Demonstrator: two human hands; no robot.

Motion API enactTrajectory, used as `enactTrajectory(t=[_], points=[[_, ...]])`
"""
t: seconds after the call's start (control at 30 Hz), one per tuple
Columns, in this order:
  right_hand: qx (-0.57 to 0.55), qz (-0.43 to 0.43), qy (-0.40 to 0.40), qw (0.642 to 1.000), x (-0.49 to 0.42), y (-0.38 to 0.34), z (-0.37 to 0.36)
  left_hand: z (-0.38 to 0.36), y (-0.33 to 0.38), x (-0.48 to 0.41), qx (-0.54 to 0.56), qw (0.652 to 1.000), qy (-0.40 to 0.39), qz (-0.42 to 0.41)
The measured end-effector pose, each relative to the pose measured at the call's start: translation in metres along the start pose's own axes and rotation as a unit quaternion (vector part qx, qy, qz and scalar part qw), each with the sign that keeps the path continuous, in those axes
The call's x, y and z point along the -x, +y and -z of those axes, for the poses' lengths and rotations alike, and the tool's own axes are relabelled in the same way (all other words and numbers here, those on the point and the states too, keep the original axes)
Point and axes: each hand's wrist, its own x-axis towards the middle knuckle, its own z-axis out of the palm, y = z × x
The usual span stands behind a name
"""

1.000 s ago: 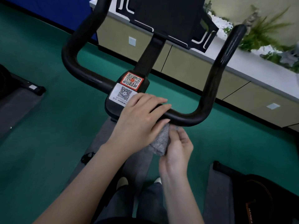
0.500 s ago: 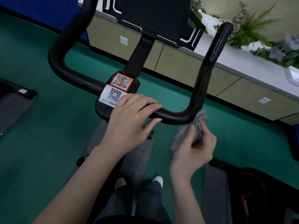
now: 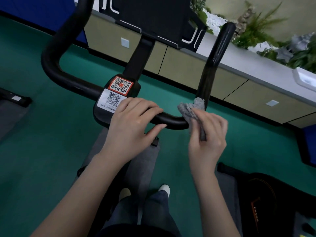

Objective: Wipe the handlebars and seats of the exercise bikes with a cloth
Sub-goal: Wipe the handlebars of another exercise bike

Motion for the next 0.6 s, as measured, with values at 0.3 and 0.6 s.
enactTrajectory(t=[0.3,0.6], points=[[-0.002,-0.036,-0.015,0.999,-0.009,-0.004,0.002,-0.016,0.031,-0.005,0.055,0.998,0.006,0.024],[-0.015,-0.052,-0.013,0.998,-0.014,0.002,0.005,-0.031,0.037,-0.007,0.038,0.997,0.017,0.066]])
